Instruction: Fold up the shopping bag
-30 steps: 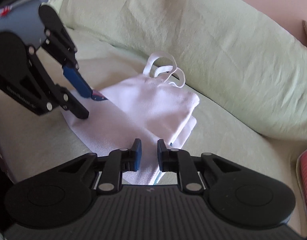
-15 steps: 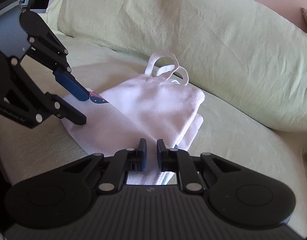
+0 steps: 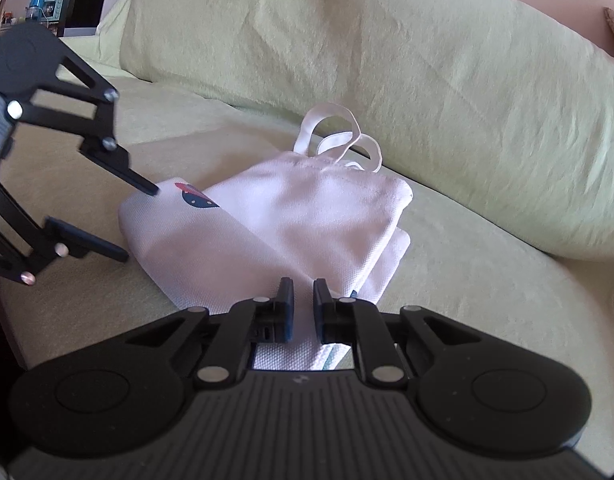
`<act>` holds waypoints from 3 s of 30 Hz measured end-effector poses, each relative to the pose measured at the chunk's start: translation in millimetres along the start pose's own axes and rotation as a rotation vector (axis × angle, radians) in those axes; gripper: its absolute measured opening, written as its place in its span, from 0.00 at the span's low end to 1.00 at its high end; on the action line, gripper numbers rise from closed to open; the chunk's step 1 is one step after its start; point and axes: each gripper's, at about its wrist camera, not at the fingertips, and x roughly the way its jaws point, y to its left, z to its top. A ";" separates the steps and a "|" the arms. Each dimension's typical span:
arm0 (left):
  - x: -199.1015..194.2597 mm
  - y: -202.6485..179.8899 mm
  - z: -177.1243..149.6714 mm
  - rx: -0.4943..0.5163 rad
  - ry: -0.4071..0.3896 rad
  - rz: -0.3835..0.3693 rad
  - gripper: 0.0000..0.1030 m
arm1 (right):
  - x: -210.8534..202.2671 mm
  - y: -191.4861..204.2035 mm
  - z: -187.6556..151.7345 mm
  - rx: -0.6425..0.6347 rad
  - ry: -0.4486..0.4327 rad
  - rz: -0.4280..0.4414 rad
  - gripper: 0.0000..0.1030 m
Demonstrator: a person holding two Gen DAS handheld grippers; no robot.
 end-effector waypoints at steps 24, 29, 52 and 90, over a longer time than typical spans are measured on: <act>28.2 54.7 -21.3 -0.168 -0.066 -0.294 0.47 | -12.6 -1.7 -37.8 -0.745 -0.118 0.126 0.54; 25.3 59.9 -25.7 -0.300 -0.103 -0.293 0.48 | -2.6 -24.9 -15.1 -0.498 -0.015 0.230 0.53; 5.2 90.6 -21.6 -0.737 -0.086 -0.593 0.47 | 10.9 -135.0 -5.6 0.419 0.491 0.786 0.48; 11.8 64.0 -11.6 -0.805 -0.036 -0.242 0.37 | -3.7 -161.8 -86.1 1.149 0.400 0.625 0.35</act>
